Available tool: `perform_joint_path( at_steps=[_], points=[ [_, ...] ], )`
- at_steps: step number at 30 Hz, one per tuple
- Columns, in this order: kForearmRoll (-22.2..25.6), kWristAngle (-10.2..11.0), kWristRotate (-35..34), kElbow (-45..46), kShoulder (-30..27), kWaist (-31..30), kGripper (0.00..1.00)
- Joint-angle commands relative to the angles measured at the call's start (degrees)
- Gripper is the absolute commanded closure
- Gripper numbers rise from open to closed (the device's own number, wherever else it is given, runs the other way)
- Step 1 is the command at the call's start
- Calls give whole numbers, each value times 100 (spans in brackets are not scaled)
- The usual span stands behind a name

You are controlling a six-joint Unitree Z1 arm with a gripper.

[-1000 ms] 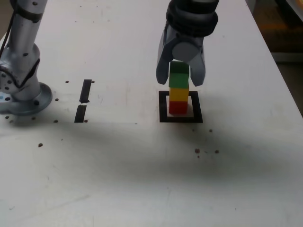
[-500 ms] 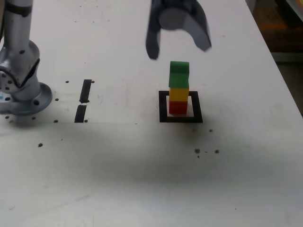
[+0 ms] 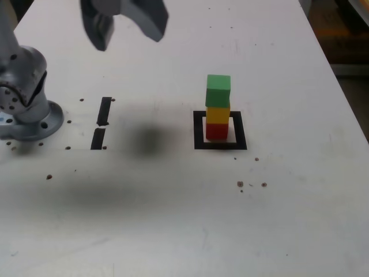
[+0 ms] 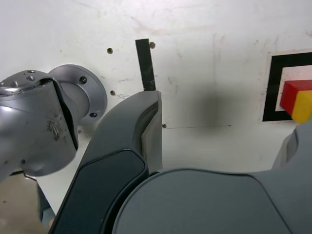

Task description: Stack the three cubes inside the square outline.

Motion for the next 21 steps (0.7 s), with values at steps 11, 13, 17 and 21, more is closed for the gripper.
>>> perform_joint_path(
  at_steps=[11, 13, 17, 21],
  points=[
    [-1509, -166, 33, 2192, -206, 296, 8],
    [-1570, -166, 64, 2291, -248, 348, 8],
    [-1751, -168, 98, 2504, -272, 422, 8],
    [-2028, -214, 166, 2834, -265, 537, 8]
  ],
)
